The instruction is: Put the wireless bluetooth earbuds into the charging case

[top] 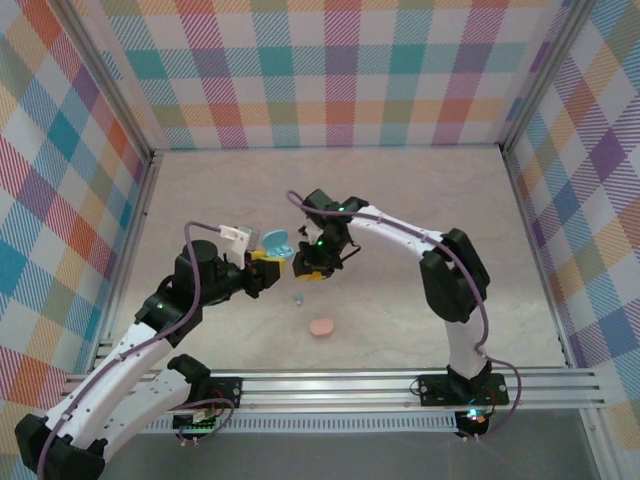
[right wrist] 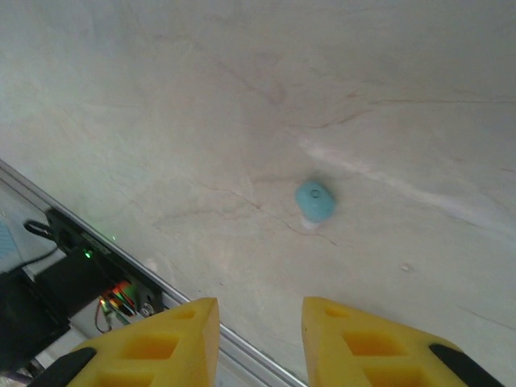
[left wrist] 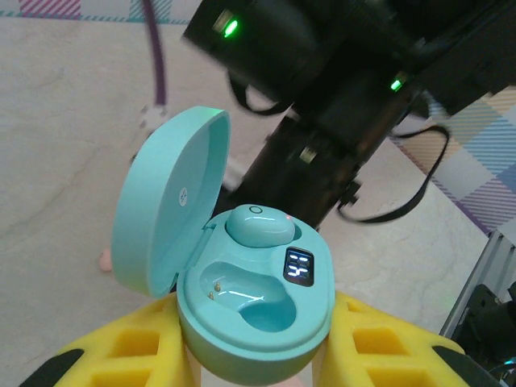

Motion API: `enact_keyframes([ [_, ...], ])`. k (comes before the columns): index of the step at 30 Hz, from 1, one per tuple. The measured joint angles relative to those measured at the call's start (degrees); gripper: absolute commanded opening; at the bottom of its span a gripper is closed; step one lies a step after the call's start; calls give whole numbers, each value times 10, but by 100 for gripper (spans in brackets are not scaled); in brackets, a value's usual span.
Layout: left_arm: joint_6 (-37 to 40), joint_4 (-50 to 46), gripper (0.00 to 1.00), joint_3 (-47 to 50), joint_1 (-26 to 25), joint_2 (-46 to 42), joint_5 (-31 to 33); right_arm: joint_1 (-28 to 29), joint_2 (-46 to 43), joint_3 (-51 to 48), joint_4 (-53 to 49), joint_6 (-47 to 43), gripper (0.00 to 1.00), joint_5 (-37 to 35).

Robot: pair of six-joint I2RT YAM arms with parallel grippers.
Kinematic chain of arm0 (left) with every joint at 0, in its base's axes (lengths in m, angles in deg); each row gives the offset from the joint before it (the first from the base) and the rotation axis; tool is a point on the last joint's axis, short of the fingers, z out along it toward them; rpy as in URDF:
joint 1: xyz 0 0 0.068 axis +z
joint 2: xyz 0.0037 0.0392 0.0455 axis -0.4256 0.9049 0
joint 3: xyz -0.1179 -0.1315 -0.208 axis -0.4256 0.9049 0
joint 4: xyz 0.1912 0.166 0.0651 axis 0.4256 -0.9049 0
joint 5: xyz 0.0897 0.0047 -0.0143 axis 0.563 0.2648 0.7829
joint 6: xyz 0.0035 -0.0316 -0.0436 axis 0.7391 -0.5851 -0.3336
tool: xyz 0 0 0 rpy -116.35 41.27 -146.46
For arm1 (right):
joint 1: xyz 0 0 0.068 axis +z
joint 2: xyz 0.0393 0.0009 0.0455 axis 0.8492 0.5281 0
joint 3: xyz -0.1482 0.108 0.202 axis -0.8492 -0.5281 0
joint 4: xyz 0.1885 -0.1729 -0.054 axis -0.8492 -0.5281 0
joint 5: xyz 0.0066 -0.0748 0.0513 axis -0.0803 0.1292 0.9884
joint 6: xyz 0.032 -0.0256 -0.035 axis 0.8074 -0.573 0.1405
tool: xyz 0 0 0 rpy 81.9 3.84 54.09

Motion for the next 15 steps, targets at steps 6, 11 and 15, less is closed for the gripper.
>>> enact_keyframes([
  [6,-8,-12,0,0,0,-21,10,16,63,22,-9,-42,33,-2],
  [11,-13,-15,0,0,0,-26,11,23,92,46,-22,-73,34,-39],
  [15,-14,-15,0,0,0,-26,12,32,103,59,-43,-96,39,-80],
])
